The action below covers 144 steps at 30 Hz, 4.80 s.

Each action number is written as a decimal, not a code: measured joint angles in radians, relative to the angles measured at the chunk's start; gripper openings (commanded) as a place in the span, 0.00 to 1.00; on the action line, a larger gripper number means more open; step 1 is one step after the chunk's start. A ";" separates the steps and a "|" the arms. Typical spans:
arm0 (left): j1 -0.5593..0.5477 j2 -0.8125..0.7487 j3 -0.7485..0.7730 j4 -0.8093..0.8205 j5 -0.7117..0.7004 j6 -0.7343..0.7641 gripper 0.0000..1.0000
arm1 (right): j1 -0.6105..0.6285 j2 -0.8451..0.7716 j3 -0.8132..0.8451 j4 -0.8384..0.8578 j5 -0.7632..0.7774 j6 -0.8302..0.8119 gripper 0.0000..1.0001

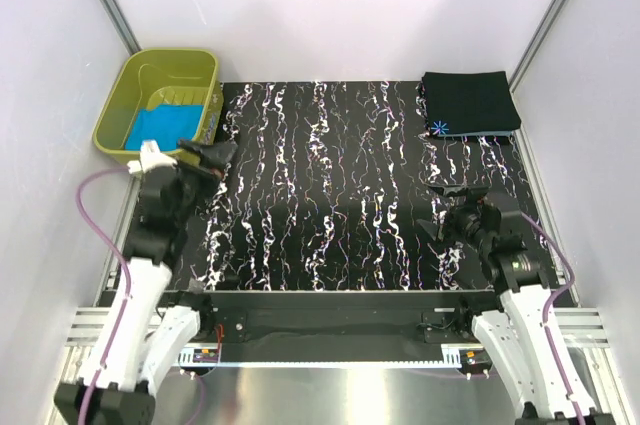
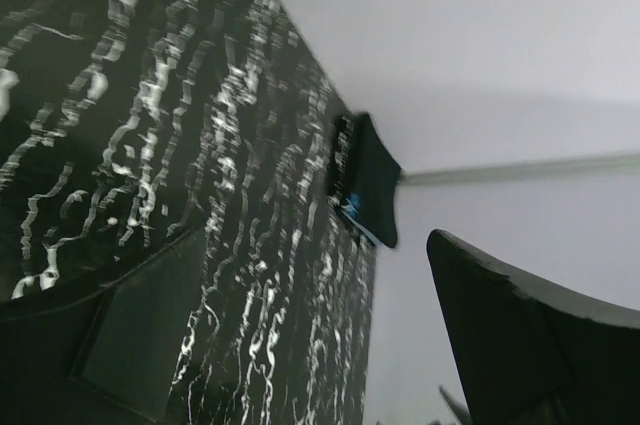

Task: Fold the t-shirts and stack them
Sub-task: Grab the tshirt from the pile, then move the tshirt to the center of the board, then flatten the tshirt out

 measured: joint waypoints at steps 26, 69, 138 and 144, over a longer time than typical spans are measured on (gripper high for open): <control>0.275 1.422 1.600 -0.725 -0.484 0.262 0.94 | -0.069 0.712 0.624 -0.391 0.175 -0.660 1.00; 0.337 1.693 1.563 -0.550 -0.354 0.152 0.00 | -0.171 1.093 0.884 -0.319 0.056 -0.756 1.00; -0.263 0.921 0.534 -0.375 0.317 0.704 0.57 | 0.151 1.537 0.837 0.051 -0.452 -1.283 0.11; -0.244 0.814 0.515 -0.391 0.307 0.686 0.52 | 0.151 1.448 0.836 -0.089 -0.308 -1.257 0.00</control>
